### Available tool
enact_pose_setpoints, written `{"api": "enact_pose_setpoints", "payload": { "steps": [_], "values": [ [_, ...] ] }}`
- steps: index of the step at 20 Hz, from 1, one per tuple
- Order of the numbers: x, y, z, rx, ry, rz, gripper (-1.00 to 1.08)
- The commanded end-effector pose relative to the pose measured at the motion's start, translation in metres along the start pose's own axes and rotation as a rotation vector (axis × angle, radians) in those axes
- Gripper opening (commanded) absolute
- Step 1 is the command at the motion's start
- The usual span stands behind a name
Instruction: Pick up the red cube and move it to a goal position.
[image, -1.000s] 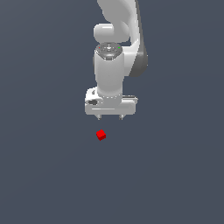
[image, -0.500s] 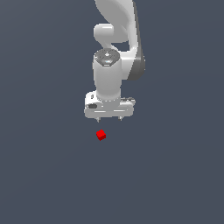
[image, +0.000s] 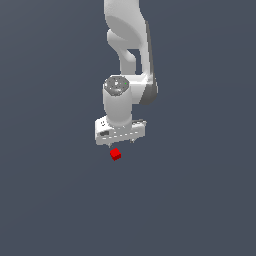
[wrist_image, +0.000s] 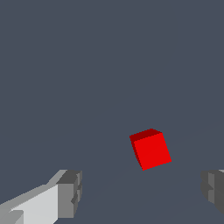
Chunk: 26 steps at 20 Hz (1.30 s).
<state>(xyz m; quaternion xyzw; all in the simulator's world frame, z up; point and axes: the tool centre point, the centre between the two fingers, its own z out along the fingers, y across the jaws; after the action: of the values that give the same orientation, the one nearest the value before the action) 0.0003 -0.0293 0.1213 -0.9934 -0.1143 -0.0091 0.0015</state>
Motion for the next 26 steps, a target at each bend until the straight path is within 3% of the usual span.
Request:
{"api": "enact_pose_setpoints", "payload": {
  "steps": [1, 11, 21, 22, 26],
  "values": [
    [-0.003, 0.006, 0.019, 0.001, -0.003, -0.058, 1.0],
    [-0.007, 0.026, 0.08, 0.003, -0.014, -0.248, 1.0],
    [-0.007, 0.034, 0.101, 0.002, -0.018, -0.314, 1.0],
    [-0.007, 0.034, 0.101, 0.002, -0.018, -0.314, -1.0],
    [-0.007, 0.034, 0.101, 0.002, -0.018, -0.314, -1.0]
  ]
}}
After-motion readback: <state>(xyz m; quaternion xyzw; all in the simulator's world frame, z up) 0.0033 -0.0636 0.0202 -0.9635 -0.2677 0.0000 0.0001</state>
